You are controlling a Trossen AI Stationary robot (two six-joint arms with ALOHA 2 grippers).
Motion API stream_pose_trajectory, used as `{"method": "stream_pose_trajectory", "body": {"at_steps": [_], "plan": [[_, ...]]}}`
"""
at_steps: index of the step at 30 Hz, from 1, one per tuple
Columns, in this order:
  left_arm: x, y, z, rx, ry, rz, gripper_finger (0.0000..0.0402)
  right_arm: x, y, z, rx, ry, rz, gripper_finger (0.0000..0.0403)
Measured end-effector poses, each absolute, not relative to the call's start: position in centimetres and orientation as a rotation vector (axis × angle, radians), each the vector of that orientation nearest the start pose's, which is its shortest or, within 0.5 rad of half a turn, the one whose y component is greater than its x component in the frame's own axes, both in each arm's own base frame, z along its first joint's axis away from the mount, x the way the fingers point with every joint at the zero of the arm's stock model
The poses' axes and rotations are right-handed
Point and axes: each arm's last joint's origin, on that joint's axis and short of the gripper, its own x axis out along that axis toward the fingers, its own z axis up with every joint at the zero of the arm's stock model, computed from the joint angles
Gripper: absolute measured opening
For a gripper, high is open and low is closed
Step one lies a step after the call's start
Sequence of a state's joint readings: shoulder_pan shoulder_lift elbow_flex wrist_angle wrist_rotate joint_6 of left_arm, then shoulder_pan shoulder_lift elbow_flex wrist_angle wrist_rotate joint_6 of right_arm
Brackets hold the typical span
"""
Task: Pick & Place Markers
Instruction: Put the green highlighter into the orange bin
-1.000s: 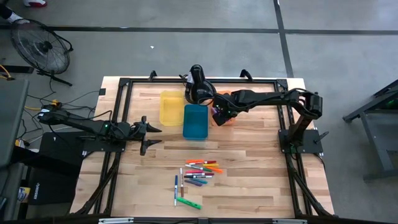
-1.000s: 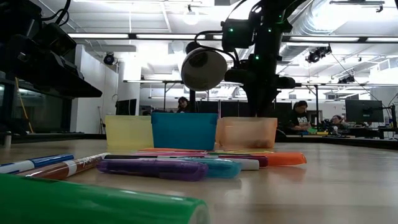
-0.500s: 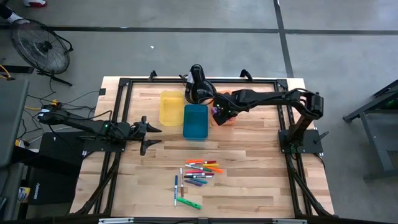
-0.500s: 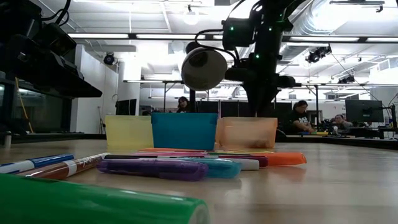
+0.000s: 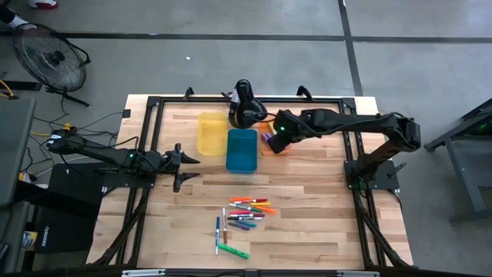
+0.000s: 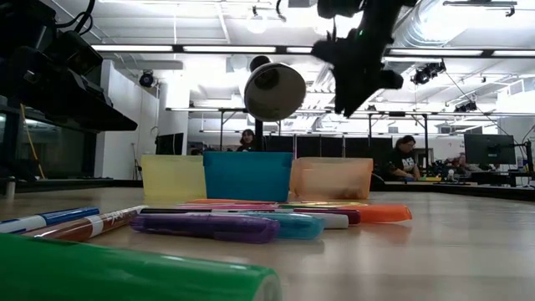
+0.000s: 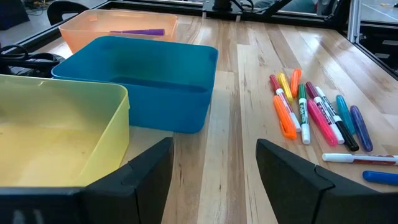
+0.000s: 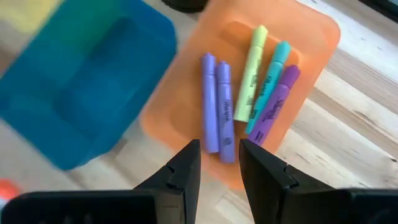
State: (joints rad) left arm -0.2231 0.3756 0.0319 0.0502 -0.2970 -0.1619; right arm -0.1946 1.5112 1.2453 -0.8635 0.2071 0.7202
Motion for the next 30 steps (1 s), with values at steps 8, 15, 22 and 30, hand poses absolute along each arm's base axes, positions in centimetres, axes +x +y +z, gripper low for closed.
{"method": "stream_pose_trajectory", "body": {"at_steps": [8, 15, 22, 30], "plan": [[11.6, -1.8, 14.7, -0.085, 0.277, 0.095, 0.0224, 29.3, -1.9, 28.5, 0.583, 0.921, -0.598, 0.0099], [11.6, -1.8, 14.7, -0.085, 0.277, 0.096, 0.0224, 30.4, 3.2, 29.4, 0.524, 0.806, -0.415, 0.0099], [11.6, -1.8, 14.7, -0.085, 0.277, 0.096, 0.0224, 31.9, 8.2, 29.4, 0.426, 0.659, -0.27, 0.0099], [11.6, -1.8, 14.7, -0.086, 0.277, 0.096, 0.0224, 34.4, 12.5, 25.2, 0.363, 0.681, -0.187, 0.0099]]}}
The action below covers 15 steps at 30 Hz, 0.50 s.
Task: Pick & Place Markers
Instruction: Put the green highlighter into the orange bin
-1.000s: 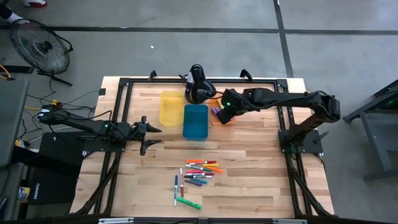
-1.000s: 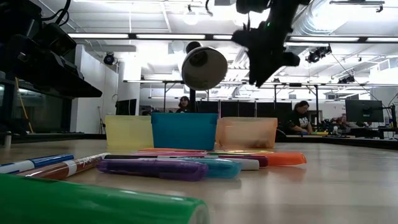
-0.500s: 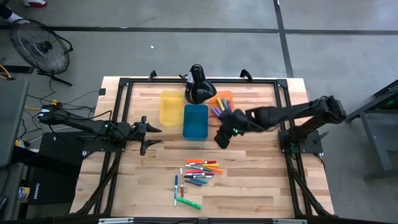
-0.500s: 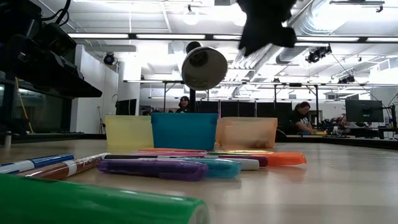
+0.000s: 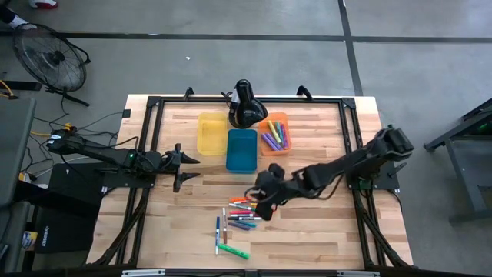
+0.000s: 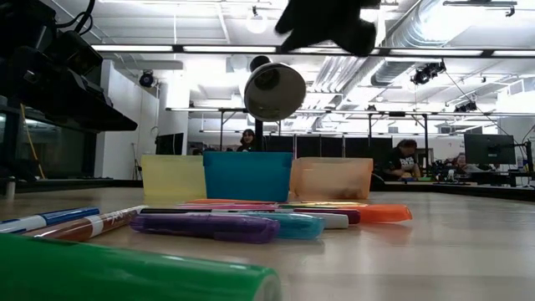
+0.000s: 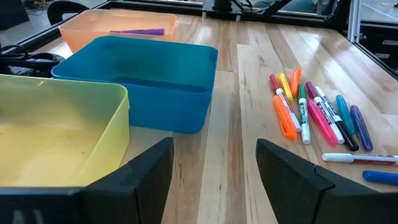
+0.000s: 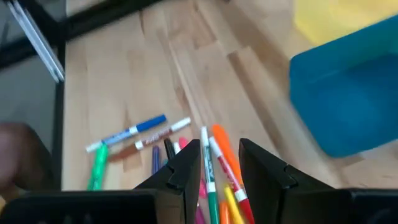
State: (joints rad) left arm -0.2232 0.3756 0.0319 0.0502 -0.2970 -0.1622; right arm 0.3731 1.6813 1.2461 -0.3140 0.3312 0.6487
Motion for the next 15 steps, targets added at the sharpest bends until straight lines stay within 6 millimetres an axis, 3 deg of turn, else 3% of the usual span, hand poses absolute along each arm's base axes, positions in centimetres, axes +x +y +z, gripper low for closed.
{"method": "stream_pose_trajectory", "body": {"at_steps": [7, 15], "plan": [[11.6, -1.8, 14.7, -0.086, 0.277, 0.096, 0.0224, 35.6, 14.9, 21.4, 0.356, 0.742, -0.159, 0.0099], [11.6, -1.8, 14.7, -0.085, 0.278, 0.096, 0.0224, 35.8, 16.2, 20.4, 0.399, 0.739, -0.139, 0.0099]]}}
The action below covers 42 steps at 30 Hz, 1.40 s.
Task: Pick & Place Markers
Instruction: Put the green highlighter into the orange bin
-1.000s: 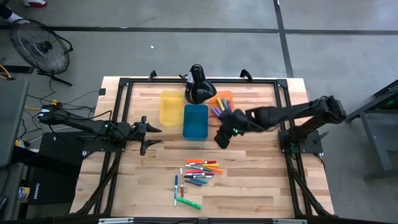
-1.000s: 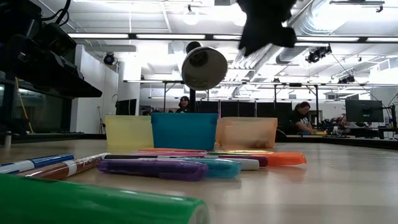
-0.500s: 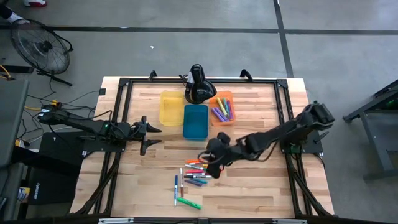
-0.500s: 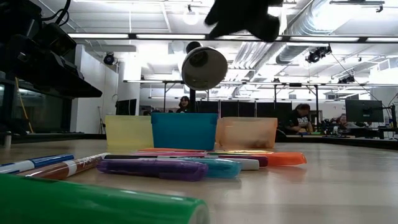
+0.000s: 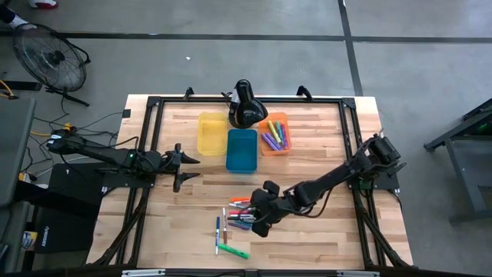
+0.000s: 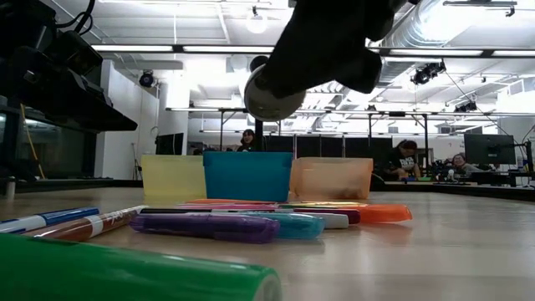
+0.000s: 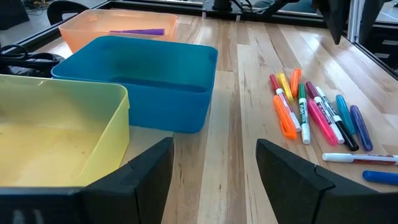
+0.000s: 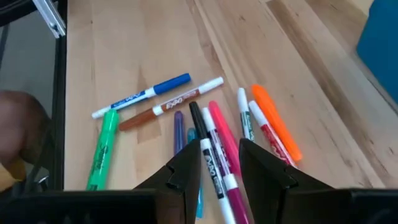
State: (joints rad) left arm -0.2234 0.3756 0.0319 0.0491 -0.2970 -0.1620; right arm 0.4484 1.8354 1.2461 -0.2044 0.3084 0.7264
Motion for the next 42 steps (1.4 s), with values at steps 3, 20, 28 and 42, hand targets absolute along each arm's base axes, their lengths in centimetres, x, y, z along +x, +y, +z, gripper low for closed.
{"method": "stream_pose_trajectory", "body": {"at_steps": [3, 20, 28, 42], "plan": [[11.6, -1.8, 14.7, -0.085, 0.277, 0.096, 0.0224, 35.7, 16.6, 20.4, 0.386, 0.76, -0.132, 0.0099], [11.5, -1.7, 14.5, -0.08, 0.298, 0.098, 0.0224, 41.0, 20.5, 22.4, 0.295, 0.97, 0.036, 0.0098], [11.5, -1.7, 14.5, -0.08, 0.299, 0.098, 0.0224, 42.8, 21.8, 21.0, 0.317, 1.066, 0.135, 0.0109], [11.5, -1.7, 14.5, -0.08, 0.299, 0.098, 0.0224, 44.3, 24.2, 17.8, 0.325, 1.126, 0.193, 0.0193]]}}
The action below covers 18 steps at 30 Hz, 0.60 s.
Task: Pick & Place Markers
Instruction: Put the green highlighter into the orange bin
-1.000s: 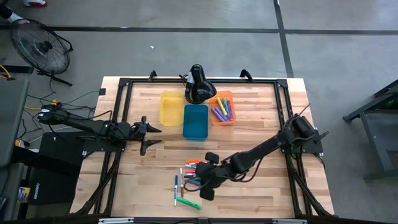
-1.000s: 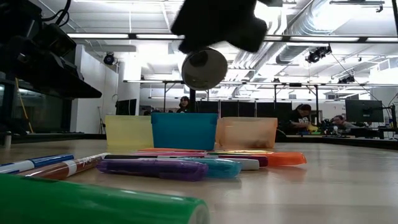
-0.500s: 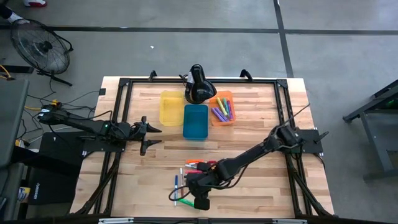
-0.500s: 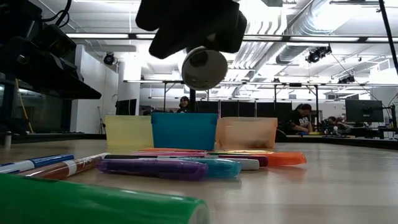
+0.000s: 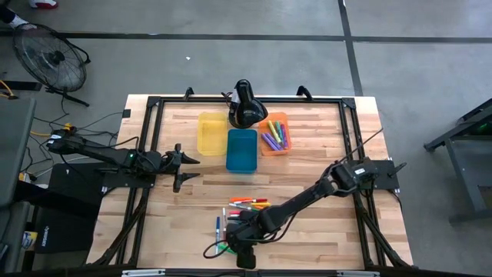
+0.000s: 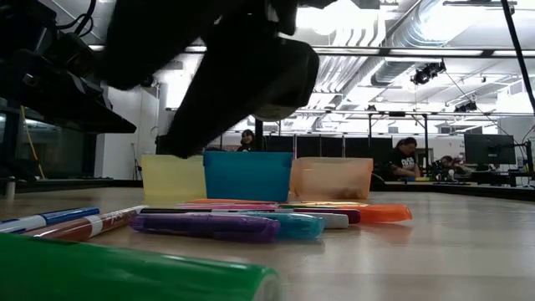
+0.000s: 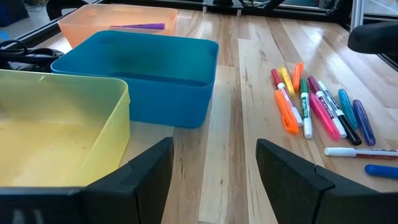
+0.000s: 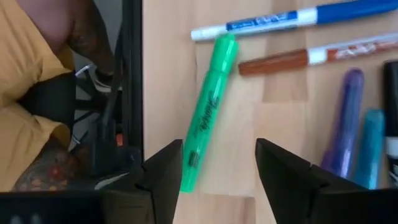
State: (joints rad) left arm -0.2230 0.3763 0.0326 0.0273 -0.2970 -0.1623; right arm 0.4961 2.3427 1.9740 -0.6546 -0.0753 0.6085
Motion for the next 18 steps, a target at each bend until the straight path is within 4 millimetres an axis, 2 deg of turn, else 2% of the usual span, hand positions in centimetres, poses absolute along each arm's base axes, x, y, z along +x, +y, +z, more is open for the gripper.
{"method": "stream_pose_trajectory", "body": {"at_steps": [10, 18], "plan": [[11.5, -1.7, 14.5, -0.079, 0.299, 0.098, 0.0224, 44.2, 25.6, 16.5, 0.283, 1.134, 0.166, 0.0195], [11.5, -1.7, 14.5, -0.079, 0.3, 0.098, 0.0224, 44.7, 27.1, 16.4, 0.23, 1.091, 0.146, 0.0195]]}}
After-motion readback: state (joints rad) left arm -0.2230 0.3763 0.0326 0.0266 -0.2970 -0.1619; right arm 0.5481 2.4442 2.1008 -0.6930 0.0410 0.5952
